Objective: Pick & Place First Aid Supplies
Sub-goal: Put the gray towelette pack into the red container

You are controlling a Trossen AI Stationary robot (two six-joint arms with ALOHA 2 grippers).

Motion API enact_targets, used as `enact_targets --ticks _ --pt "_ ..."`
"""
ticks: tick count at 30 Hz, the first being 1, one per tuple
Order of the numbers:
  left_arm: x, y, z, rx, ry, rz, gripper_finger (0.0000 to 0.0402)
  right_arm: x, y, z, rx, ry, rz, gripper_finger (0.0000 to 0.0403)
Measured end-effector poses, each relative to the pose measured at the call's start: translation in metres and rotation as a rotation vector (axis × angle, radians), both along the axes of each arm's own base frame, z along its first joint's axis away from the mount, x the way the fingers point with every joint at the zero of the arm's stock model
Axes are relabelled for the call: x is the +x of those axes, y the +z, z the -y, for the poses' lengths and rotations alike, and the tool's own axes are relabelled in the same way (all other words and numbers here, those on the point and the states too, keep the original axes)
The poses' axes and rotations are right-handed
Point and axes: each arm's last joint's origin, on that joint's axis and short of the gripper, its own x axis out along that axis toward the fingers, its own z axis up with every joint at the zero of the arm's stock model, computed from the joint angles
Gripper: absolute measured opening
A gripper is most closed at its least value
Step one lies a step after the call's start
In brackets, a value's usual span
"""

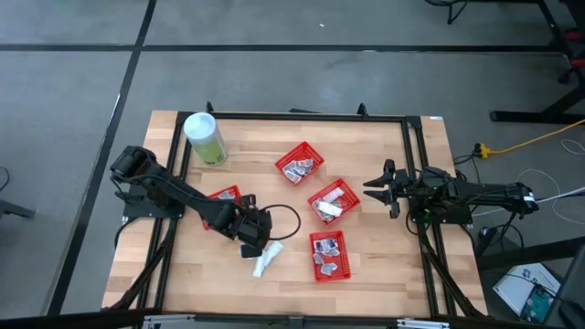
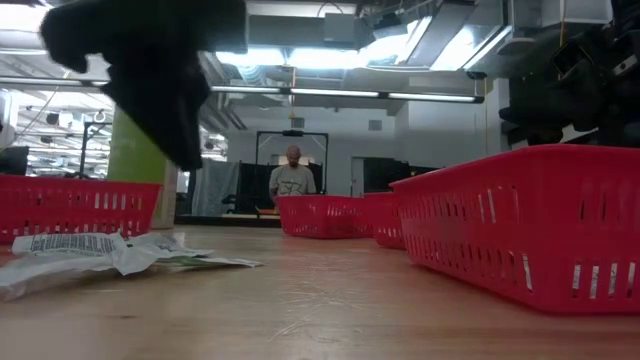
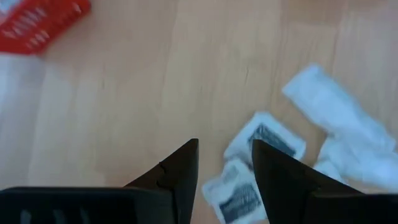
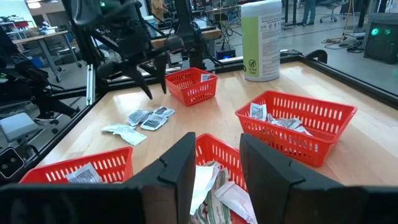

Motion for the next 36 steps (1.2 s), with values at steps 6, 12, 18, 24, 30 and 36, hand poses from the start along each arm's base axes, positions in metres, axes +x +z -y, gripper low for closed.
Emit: enact_targets --ticks 6,12,18,24,30,36 --pt "-0.003 -0.004 0.002 -0.02 -0.083 -0.074 0.0143 0.0 0.0 0.0 0.0 0.0 0.0 0.0126" --pt "0.001 -0.015 0.001 -0.036 -0.08 -0.118 0.0143 0.0 0.0 0.0 0.0 0.0 0.0 0.0126" --pt "0.009 -0.027 -0.007 -0.062 0.07 -0.114 0.0143 0.0 0.0 0.0 0.0 0.0 0.0 0.0126" --pt "0.011 -0.027 -0.012 -0.132 0.19 -0.104 0.0143 0.0 0.0 0.0 0.0 0.0 -0.001 0.0126" --pt "0.012 -0.041 -0.012 -0.127 0.346 -0.121 0.0143 0.0 0.0 0.0 0.0 0.0 0.0 0.0126" --pt "0.012 -0.046 -0.013 -0.096 0.407 -0.114 0.0143 0.0 0.0 0.0 0.0 0.0 0.0 0.0126"
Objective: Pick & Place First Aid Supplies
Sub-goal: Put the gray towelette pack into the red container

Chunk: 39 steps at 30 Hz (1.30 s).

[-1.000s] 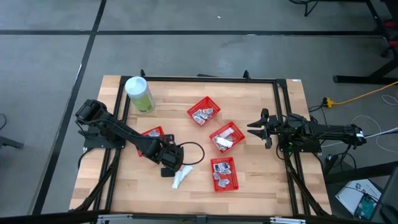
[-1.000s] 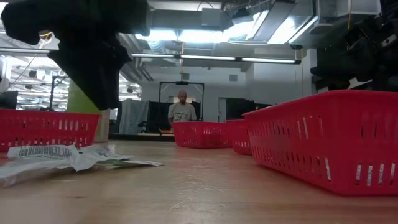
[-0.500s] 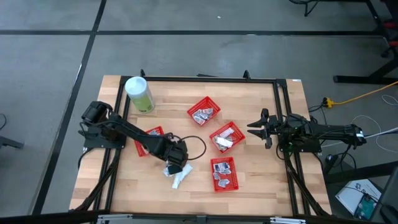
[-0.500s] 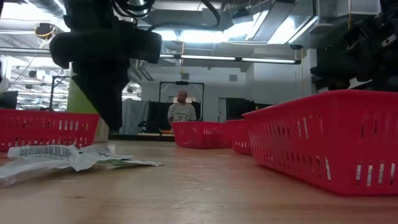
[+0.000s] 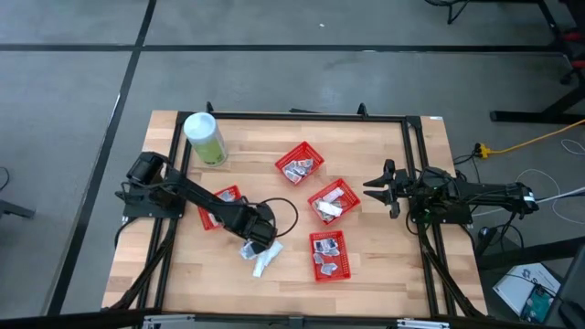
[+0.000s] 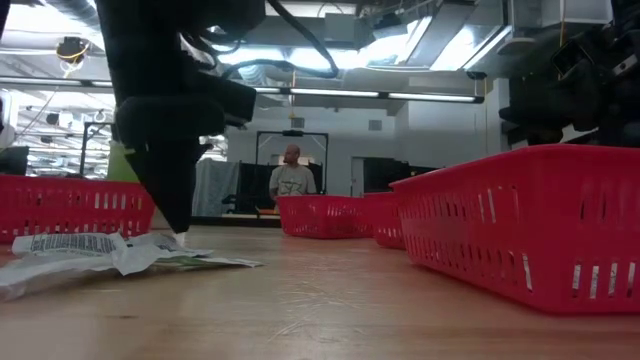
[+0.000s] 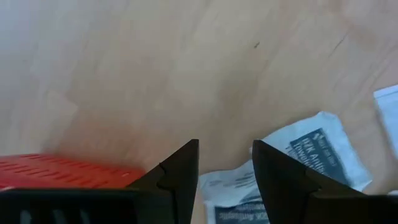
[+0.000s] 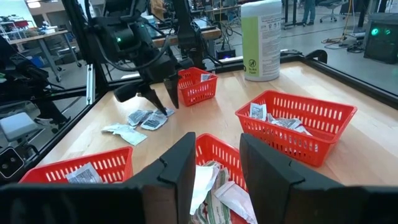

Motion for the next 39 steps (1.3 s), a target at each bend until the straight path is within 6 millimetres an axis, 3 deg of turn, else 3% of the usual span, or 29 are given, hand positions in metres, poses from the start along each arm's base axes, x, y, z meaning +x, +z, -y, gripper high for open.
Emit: enact_targets --ticks 39 --pt "0.005 -0.002 0.013 -0.168 -0.019 0.03 0.0143 0.0 0.0 0.0 0.0 0.0 0.0 0.0126"
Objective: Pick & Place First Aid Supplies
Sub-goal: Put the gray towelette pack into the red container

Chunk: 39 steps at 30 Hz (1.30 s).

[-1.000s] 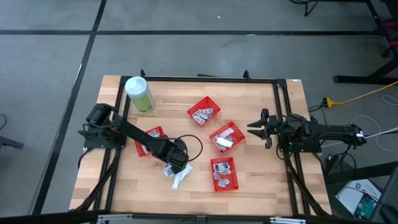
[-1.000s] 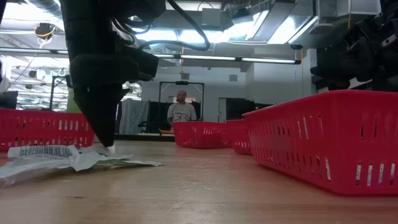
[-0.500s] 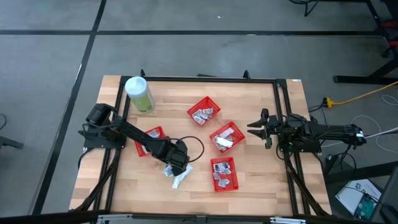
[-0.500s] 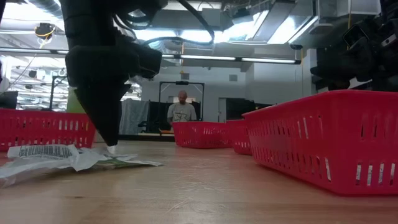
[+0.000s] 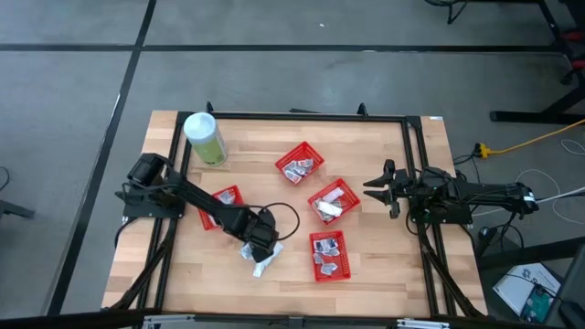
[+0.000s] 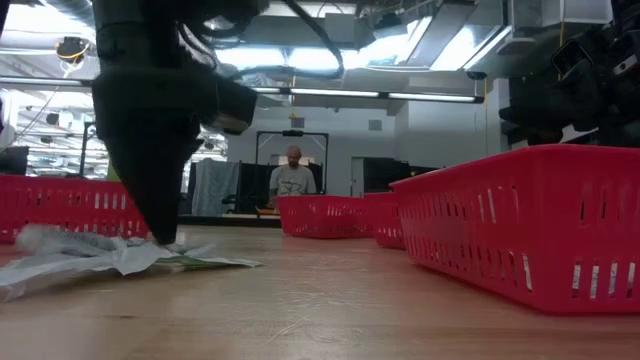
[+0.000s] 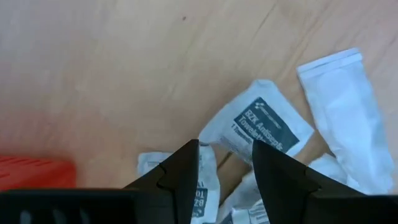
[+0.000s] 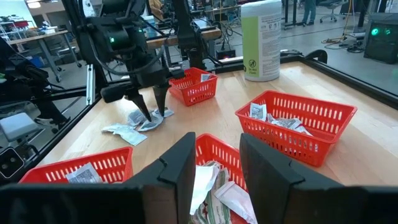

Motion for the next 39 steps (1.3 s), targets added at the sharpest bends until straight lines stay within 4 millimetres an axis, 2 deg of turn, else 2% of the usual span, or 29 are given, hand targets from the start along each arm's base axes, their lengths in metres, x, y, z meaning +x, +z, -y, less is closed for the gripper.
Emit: enact_targets --ticks 5,12,22,27,39 --pt "0.003 -0.011 0.002 -0.008 0.006 -0.032 0.0143 0.0 0.0 0.0 0.0 0.0 0.0 0.0126" --pt "0.004 -0.011 0.001 0.023 -0.044 -0.02 0.0136 0.0 0.0 0.0 0.0 0.0 0.0 0.0126" --pt "0.006 -0.011 0.002 0.029 -0.106 0.005 0.0018 0.0 0.0 0.0 0.0 0.0 0.0 0.0126" --pt "0.006 -0.01 0.001 0.05 -0.121 0.015 0.0007 0.0 0.0 0.0 0.0 0.0 0.0 0.0126" --pt "0.005 0.025 -0.008 0.124 -0.162 0.16 0.0005 0.0 0.0 0.0 0.0 0.0 0.0 0.0126"
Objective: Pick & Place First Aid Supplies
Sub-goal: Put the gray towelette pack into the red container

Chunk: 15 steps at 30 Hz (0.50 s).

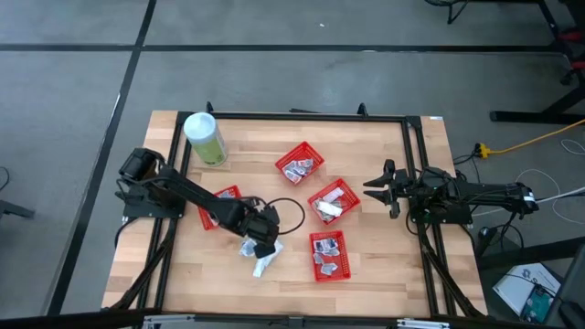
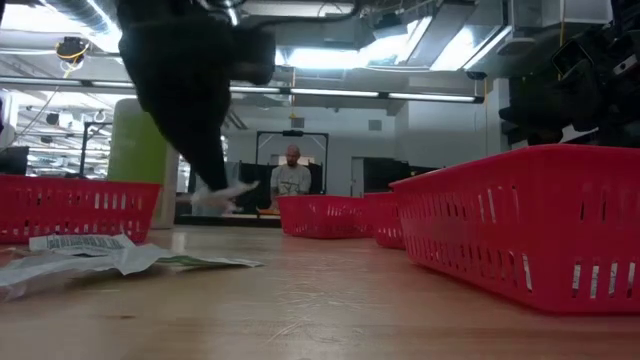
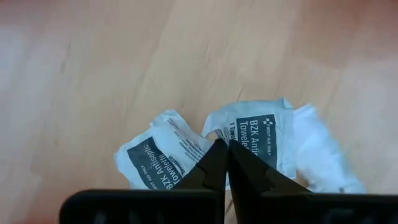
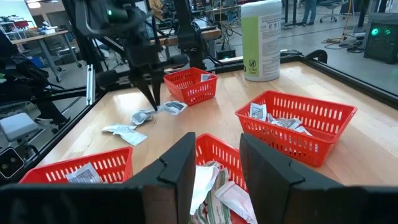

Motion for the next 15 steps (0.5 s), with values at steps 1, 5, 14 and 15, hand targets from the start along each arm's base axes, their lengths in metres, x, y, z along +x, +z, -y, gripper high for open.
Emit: enact_targets --ticks 1,5,14,15 --pt "0.0 0.003 0.0 0.004 -0.009 0.013 0.0004 0.0 0.0 0.0 0.0 0.0 0.0 0.0126" --pt "0.0 0.006 -0.004 0.014 -0.04 0.013 0.0003 0.0 0.0 0.0 0.0 0.0 0.0 0.0126" --pt "0.018 -0.021 -0.018 0.065 -0.108 -0.032 0.0003 0.0 0.0 0.0 0.0 0.0 0.0 0.0126" --pt "0.021 -0.024 -0.019 0.062 -0.12 -0.025 0.0002 0.0 0.0 0.0 0.0 0.0 0.0 0.0126"
